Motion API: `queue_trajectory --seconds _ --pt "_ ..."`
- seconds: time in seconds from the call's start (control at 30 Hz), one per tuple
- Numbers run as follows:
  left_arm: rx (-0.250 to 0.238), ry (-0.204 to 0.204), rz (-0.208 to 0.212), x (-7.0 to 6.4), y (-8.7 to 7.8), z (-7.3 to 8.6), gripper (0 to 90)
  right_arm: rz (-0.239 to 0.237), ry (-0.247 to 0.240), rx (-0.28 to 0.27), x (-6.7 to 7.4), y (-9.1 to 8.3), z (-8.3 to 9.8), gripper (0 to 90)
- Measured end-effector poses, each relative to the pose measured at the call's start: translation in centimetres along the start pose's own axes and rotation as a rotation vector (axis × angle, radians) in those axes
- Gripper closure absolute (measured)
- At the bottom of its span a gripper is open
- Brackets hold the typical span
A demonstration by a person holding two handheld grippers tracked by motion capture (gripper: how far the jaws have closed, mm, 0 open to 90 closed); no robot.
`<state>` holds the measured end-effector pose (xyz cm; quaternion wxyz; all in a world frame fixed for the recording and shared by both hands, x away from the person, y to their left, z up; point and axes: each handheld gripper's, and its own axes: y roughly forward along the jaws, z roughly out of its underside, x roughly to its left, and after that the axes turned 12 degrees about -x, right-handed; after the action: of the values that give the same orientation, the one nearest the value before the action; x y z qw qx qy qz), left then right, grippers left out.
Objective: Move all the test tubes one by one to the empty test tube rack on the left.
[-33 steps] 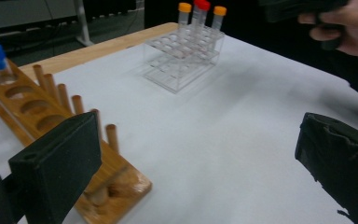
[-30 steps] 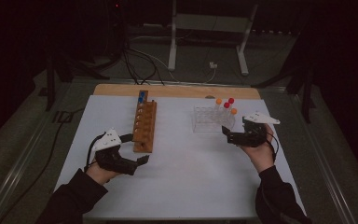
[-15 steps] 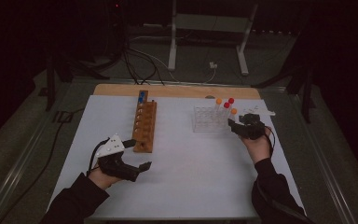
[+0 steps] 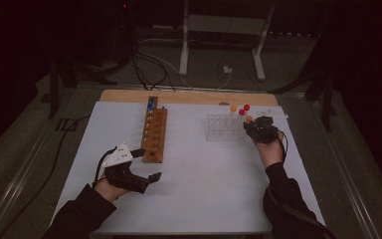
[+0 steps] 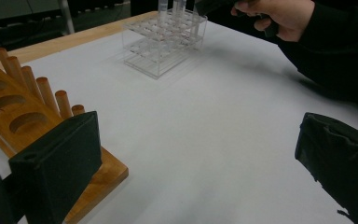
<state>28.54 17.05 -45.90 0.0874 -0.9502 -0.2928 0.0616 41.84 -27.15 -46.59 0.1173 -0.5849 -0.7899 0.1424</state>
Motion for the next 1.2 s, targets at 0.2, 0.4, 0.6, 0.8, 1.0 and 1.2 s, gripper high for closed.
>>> queue_trajectory --seconds 0.2,0.4,0.6,0.8,1.0,1.2 --pt "0.000 -0.004 -0.004 0.1 0.0 0.1 1.3 0.012 -0.009 0.009 0.0 0.5 0.1 72.7" --pt "0.007 -0.006 -0.001 0.1 0.0 0.1 1.4 0.033 -0.029 0.014 0.4 0.6 0.0 74.2" --pt "0.008 -0.007 0.000 0.2 0.0 0.1 1.3 0.035 -0.035 0.009 0.4 0.4 -0.3 74.4" --pt "0.009 -0.007 0.003 0.2 0.0 0.0 1.3 0.035 -0.052 -0.021 0.5 -0.7 -1.9 74.5" --pt "0.006 -0.014 0.006 0.2 0.0 -0.2 1.4 0.034 -0.089 -0.063 1.1 -2.3 -3.7 74.5" --pt "0.015 -0.009 0.016 0.0 0.2 -0.5 1.3 0.000 -0.109 -0.089 2.0 -3.9 -4.7 74.5"
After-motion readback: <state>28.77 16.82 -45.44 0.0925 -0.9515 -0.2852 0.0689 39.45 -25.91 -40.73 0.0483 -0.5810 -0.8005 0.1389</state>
